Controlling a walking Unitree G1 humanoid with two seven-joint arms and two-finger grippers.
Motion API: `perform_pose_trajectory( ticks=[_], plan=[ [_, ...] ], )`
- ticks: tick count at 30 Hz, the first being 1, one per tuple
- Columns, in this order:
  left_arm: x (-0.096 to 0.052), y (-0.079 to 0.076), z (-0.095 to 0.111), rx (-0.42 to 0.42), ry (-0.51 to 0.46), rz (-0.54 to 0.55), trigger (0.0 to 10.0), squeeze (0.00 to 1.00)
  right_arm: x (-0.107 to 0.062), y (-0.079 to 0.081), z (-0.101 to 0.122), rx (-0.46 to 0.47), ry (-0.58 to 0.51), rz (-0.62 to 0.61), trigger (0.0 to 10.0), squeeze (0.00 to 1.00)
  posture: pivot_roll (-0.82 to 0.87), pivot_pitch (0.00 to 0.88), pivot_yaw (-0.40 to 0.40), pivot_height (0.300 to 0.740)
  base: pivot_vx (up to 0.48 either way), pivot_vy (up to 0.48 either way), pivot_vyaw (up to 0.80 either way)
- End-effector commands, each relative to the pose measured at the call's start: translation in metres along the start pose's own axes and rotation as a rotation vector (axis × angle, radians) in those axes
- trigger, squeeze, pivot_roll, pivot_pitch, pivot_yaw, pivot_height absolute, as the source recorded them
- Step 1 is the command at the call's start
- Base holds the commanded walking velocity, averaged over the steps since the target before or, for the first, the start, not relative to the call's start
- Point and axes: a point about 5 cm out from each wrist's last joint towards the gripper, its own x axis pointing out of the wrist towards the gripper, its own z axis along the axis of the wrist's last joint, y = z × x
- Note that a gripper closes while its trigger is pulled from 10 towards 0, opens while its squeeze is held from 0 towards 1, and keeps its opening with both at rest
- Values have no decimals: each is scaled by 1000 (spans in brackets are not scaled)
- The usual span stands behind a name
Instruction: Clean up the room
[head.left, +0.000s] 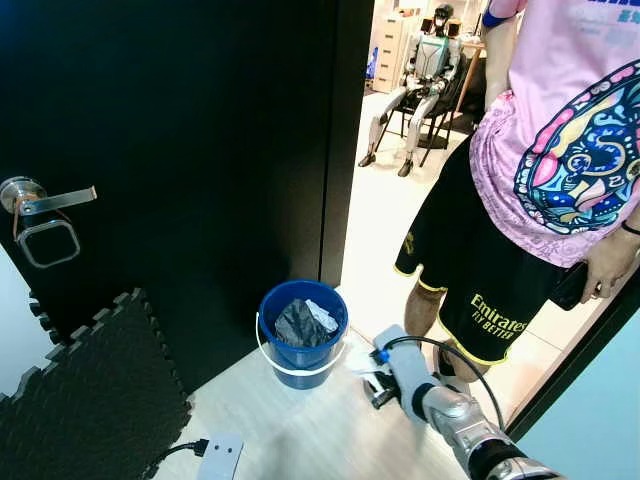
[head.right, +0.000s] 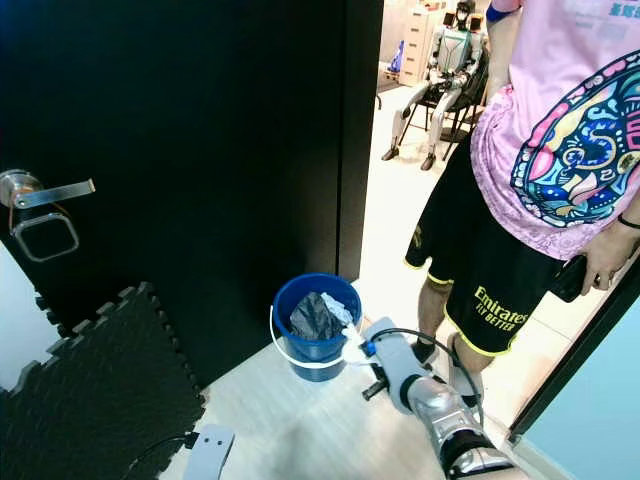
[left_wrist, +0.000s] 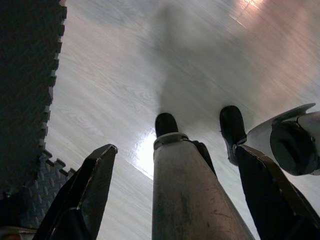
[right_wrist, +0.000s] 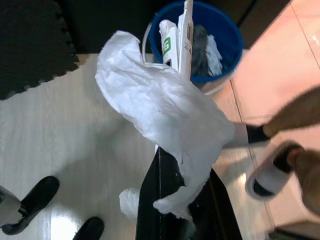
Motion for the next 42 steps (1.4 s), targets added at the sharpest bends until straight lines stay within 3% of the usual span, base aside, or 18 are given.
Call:
perform_pose_trajectory(
  ticks=[1, 2, 3, 4, 20, 32, 37, 42],
  plan=[
    [-1, 20, 5, -16, -32, 29, 10000, 0, 3, 0, 15, -39, -52, 9, 10000, 0, 25, 0, -35, 740, 0, 0, 0],
    [-1, 20, 5, -16, -32, 29, 10000, 0, 3, 0, 15, -39, -52, 9, 10000, 0, 25, 0, -35, 740, 0, 0, 0],
    [-4, 44, 11, -15, -58, 48, 10000, 0, 4, -1, 17, -31, -59, 1, 10000, 0, 24, 0, -34, 740, 247, 0, 0],
    [-5, 50, 10, -1, -55, 59, 10000, 0, 4, -1, 17, -44, -50, -8, 10000, 0, 24, 0, -30, 740, 307, 0, 0],
    [-5, 51, 8, -2, -47, 65, 10000, 0, 3, -9, 20, -29, -62, -72, 10000, 0, 28, 0, -26, 740, 375, 0, 241],
    [-3, 47, 25, 9, -106, 20, 10000, 0, 4, -16, 29, -8, -71, -133, 10000, 0, 32, 0, -24, 740, 406, 0, 0],
    [-1, 44, 50, 9, -186, -10, 10000, 0, 4, -21, 33, 18, -81, -155, 10000, 0, 32, 0, -28, 740, 406, 0, -635],
    [-1, 42, 60, 17, -213, -14, 10000, 0, 6, -15, 34, -19, -76, -114, 10000, 0, 32, 0, -28, 740, 394, 0, 0]
  ],
)
